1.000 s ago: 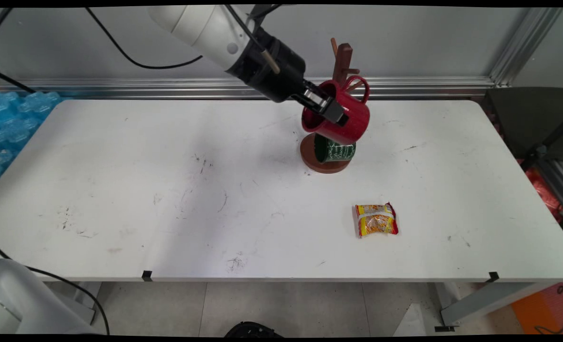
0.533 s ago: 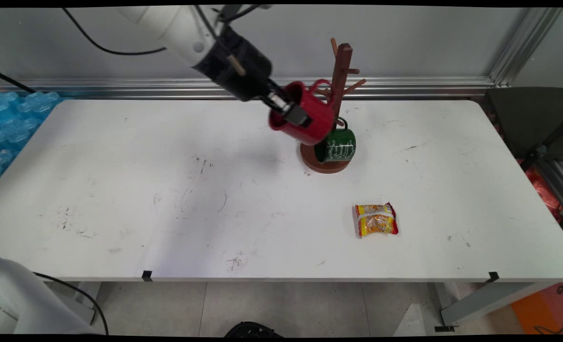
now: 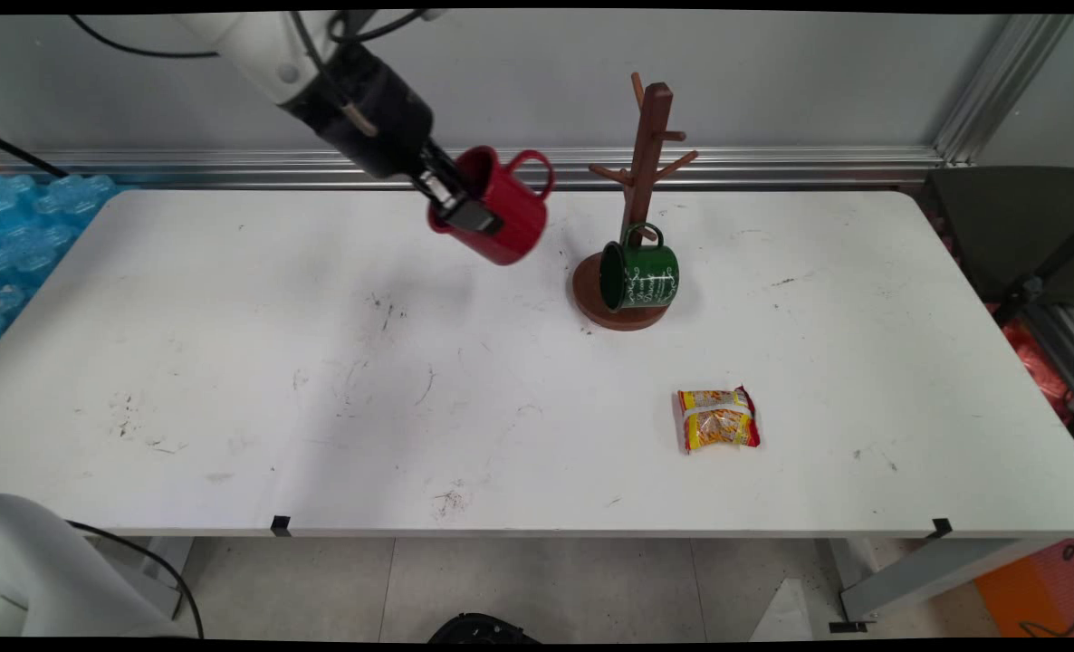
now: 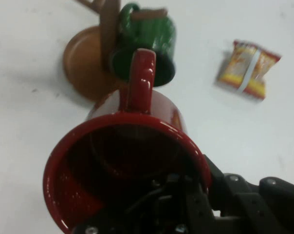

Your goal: Place the picked object on the table

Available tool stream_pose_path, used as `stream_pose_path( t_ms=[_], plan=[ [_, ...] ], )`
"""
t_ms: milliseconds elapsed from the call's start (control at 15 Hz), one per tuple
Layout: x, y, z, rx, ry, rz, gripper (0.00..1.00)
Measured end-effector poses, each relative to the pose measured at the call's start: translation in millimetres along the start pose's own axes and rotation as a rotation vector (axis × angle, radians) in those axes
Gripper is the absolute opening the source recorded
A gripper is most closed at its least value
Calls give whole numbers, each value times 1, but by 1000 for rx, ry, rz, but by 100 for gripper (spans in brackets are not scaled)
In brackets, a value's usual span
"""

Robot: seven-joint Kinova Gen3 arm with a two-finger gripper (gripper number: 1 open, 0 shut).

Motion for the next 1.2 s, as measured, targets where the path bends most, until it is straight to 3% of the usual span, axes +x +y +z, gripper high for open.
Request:
stream_pose_path(
  t_ms=[600, 933, 1200],
  plan=[
    [-4, -29, -13, 118, -149, 115, 0],
    [-1, -51, 5, 185, -240, 144, 0],
    [-1, -66, 25, 215, -299, 146, 0]
  ],
)
